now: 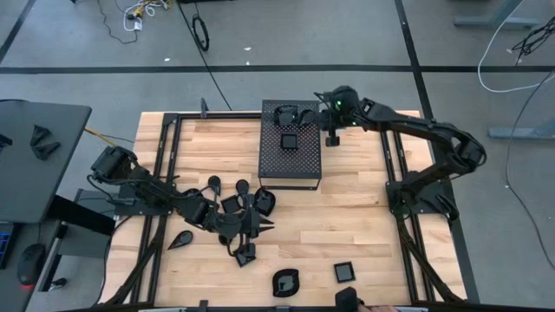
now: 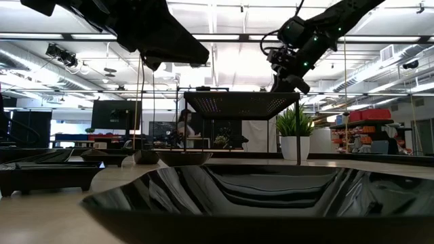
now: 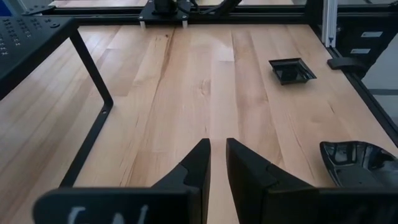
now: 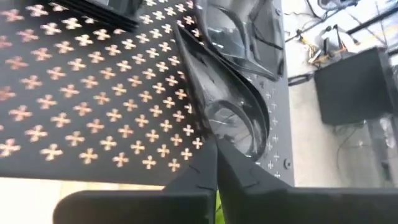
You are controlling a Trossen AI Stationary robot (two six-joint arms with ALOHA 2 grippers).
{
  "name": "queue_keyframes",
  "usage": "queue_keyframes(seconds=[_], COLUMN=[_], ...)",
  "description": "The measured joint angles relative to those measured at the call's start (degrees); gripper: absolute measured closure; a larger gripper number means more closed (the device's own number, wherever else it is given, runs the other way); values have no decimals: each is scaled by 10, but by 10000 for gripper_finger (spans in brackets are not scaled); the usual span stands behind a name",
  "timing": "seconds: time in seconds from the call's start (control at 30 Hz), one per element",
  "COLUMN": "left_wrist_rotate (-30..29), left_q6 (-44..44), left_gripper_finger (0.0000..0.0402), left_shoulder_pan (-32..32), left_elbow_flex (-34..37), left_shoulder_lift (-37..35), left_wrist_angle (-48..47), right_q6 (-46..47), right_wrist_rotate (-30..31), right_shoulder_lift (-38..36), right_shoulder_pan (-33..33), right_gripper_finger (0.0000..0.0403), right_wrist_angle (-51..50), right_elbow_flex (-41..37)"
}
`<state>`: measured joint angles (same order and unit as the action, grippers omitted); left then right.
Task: Pick & Place Mini shaped plates
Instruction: Stack the black drop-shaped plate on top of the black drop-shaped plate on the shelf
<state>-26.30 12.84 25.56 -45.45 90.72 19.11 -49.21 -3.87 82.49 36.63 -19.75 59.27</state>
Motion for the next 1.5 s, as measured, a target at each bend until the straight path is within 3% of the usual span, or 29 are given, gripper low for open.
queue_keyframes(seconds=[0.3,0.53,0.73,0.93,1.23,1.5], left_wrist_rotate=[0,0,0,0,3,7], left_q6=[-5,-6,-6,-6,0,4], left_gripper_finger=[346,346,346,346,346,346], left_shoulder_pan=[-1,-1,-6,-15,-26,-25], left_elbow_flex=[0,0,0,0,0,0], left_shoulder_lift=[0,0,0,0,0,0], left_wrist_angle=[3,4,9,9,12,20], right_q6=[5,10,127,203,259,278], right_wrist_rotate=[-2,-1,-16,-48,-46,-19], right_shoulder_lift=[27,2,1,50,138,139], right_shoulder_pan=[5,4,5,5,16,19], right_gripper_finger=[398,395,400,401,401,401], right_wrist_angle=[24,31,80,166,98,34], right_elbow_flex=[0,0,0,4,114,137])
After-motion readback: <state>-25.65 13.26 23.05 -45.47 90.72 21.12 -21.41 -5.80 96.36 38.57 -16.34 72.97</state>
